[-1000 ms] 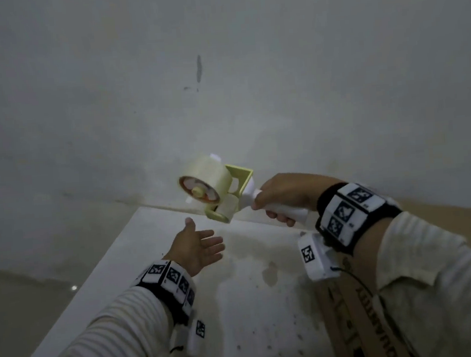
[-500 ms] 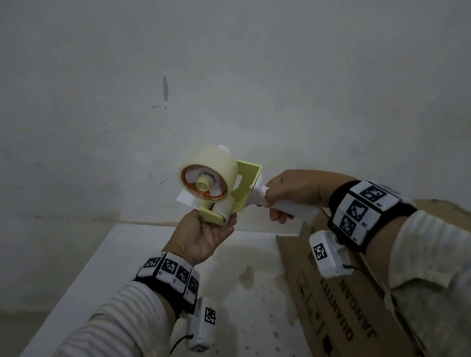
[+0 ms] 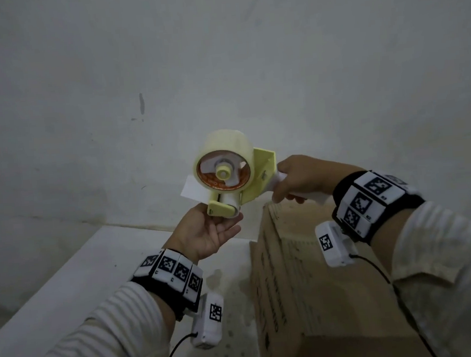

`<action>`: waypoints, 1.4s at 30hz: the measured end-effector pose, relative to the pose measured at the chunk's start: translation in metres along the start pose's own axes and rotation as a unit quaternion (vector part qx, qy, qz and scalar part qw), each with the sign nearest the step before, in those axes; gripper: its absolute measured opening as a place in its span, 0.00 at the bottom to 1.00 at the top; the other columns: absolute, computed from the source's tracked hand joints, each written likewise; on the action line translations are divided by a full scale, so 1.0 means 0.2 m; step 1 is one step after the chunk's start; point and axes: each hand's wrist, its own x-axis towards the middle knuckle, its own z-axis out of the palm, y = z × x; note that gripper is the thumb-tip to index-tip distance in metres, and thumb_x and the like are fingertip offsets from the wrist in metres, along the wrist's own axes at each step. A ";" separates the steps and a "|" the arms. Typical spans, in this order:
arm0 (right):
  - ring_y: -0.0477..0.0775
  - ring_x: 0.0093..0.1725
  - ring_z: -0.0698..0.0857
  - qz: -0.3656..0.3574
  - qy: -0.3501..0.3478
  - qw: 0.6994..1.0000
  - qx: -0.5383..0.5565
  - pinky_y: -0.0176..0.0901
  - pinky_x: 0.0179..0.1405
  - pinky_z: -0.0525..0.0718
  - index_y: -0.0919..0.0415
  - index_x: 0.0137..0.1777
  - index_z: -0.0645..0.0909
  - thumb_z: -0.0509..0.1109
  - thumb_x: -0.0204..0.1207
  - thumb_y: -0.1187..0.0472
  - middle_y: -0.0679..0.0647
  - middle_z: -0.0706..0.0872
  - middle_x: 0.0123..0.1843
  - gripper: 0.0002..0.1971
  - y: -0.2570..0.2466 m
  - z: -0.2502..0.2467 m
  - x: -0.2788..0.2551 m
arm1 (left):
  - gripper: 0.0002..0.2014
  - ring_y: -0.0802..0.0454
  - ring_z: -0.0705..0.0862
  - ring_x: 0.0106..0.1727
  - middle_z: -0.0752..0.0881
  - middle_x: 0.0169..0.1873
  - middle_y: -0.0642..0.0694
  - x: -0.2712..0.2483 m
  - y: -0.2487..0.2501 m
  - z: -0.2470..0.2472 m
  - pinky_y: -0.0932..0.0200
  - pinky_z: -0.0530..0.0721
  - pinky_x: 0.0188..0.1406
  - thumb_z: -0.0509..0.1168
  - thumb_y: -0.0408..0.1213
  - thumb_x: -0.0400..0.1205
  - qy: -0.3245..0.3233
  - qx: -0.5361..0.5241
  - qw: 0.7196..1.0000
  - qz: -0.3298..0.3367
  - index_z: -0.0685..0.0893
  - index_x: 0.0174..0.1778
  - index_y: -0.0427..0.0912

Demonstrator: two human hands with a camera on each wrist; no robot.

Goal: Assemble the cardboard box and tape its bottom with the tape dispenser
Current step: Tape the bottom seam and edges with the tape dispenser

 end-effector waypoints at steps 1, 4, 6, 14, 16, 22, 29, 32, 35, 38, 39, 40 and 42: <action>0.56 0.24 0.78 -0.008 0.000 1.000 -0.003 0.41 0.28 0.78 0.63 0.38 0.80 0.77 0.67 0.67 0.58 0.81 0.29 0.07 0.03 -0.02 -0.02 | 0.20 0.47 0.92 0.31 0.92 0.31 0.41 -0.02 -0.03 0.04 0.53 0.90 0.31 0.49 0.41 0.86 0.004 -0.004 1.000 0.003 0.84 0.46 0.35; 0.57 0.24 0.79 -0.029 -0.004 1.000 -0.009 0.43 0.31 0.79 0.62 0.36 0.80 0.77 0.66 0.66 0.59 0.82 0.29 0.07 0.12 -0.07 -0.08 | 0.19 0.47 0.92 0.29 0.91 0.28 0.41 -0.07 -0.11 0.14 0.49 0.90 0.30 0.49 0.38 0.86 0.026 -0.008 1.000 0.006 0.83 0.43 0.34; 0.57 0.25 0.79 -0.037 -0.011 0.999 0.002 0.43 0.30 0.79 0.62 0.34 0.80 0.77 0.66 0.68 0.60 0.83 0.30 0.07 0.17 -0.08 -0.12 | 0.18 0.47 0.92 0.27 0.91 0.27 0.41 -0.10 -0.17 0.19 0.48 0.90 0.31 0.49 0.36 0.86 0.044 -0.001 0.999 0.012 0.83 0.43 0.35; 0.57 0.25 0.78 -0.043 -0.036 0.998 0.030 0.42 0.28 0.78 0.62 0.34 0.80 0.76 0.67 0.68 0.62 0.82 0.31 0.07 0.28 -0.06 -0.20 | 0.20 0.44 0.86 0.44 0.91 0.27 0.41 -0.17 -0.29 0.26 0.39 0.80 0.54 0.47 0.40 0.88 0.080 0.036 0.996 0.016 0.83 0.45 0.35; 0.57 0.25 0.78 -0.040 -0.039 0.998 0.043 0.42 0.28 0.78 0.63 0.35 0.80 0.75 0.68 0.68 0.62 0.82 0.31 0.06 0.29 -0.06 -0.21 | 0.19 0.43 0.86 0.46 0.92 0.30 0.44 -0.17 -0.30 0.26 0.39 0.86 0.46 0.48 0.40 0.88 0.072 0.050 0.996 0.010 0.83 0.46 0.37; 0.57 0.24 0.77 -0.020 -0.041 0.995 0.085 0.41 0.25 0.77 0.65 0.37 0.79 0.74 0.69 0.70 0.62 0.81 0.29 0.05 0.32 -0.07 -0.21 | 0.10 0.50 0.85 0.41 0.89 0.41 0.49 -0.18 -0.32 0.24 0.54 0.86 0.43 0.58 0.34 0.85 0.057 0.083 0.995 -0.002 0.85 0.45 0.40; 0.58 0.26 0.78 0.006 -0.040 0.997 0.071 0.42 0.26 0.78 0.66 0.39 0.80 0.74 0.69 0.69 0.61 0.81 0.28 0.05 0.33 -0.06 -0.22 | 0.08 0.61 0.82 0.22 0.85 0.40 0.47 -0.15 -0.33 0.21 0.67 0.84 0.25 0.59 0.29 0.83 0.066 0.075 0.995 -0.008 0.84 0.50 0.35; 0.58 0.25 0.78 0.018 -0.034 0.997 0.064 0.41 0.26 0.78 0.66 0.39 0.80 0.74 0.68 0.69 0.61 0.81 0.28 0.05 0.34 -0.05 -0.23 | 0.09 0.61 0.82 0.18 0.82 0.44 0.45 -0.12 -0.34 0.22 0.68 0.84 0.22 0.58 0.27 0.84 0.090 0.045 0.995 0.001 0.80 0.56 0.40; 0.57 0.24 0.77 0.030 -0.026 0.997 0.063 0.41 0.25 0.77 0.66 0.34 0.78 0.73 0.68 0.71 0.61 0.80 0.26 0.06 0.34 -0.03 -0.25 | 0.09 0.61 0.79 0.26 0.82 0.42 0.45 -0.10 -0.36 0.25 0.70 0.82 0.21 0.57 0.27 0.84 0.099 0.050 0.994 0.007 0.79 0.49 0.43; 0.59 0.26 0.77 0.040 -0.015 0.997 0.060 0.44 0.27 0.77 0.67 0.33 0.77 0.71 0.68 0.72 0.62 0.79 0.27 0.06 0.36 -0.02 -0.26 | 0.09 0.59 0.75 0.30 0.81 0.37 0.46 -0.10 -0.37 0.27 0.71 0.82 0.18 0.57 0.27 0.84 0.114 0.067 0.991 0.016 0.79 0.46 0.44; 0.59 0.27 0.77 0.044 -0.012 0.997 0.063 0.45 0.28 0.77 0.68 0.34 0.78 0.70 0.68 0.72 0.64 0.79 0.28 0.05 0.36 -0.02 -0.26 | 0.08 0.58 0.75 0.29 0.80 0.35 0.45 -0.10 -0.38 0.27 0.71 0.81 0.18 0.57 0.26 0.84 0.119 0.071 0.990 0.020 0.78 0.44 0.42; 0.60 0.28 0.77 0.048 -0.009 0.997 0.067 0.46 0.29 0.77 0.69 0.36 0.78 0.70 0.68 0.73 0.65 0.79 0.29 0.03 0.37 -0.01 -0.26 | 0.09 0.57 0.75 0.27 0.78 0.32 0.45 -0.10 -0.38 0.27 0.70 0.82 0.17 0.57 0.26 0.85 0.123 0.075 0.989 0.026 0.78 0.42 0.41; 0.61 0.29 0.78 0.057 -0.006 0.996 0.064 0.47 0.29 0.77 0.70 0.37 0.78 0.68 0.68 0.74 0.65 0.80 0.29 0.02 0.38 -0.01 -0.27 | 0.12 0.58 0.76 0.20 0.77 0.29 0.44 -0.10 -0.39 0.26 0.70 0.81 0.18 0.54 0.25 0.85 0.125 0.103 0.986 0.033 0.78 0.39 0.40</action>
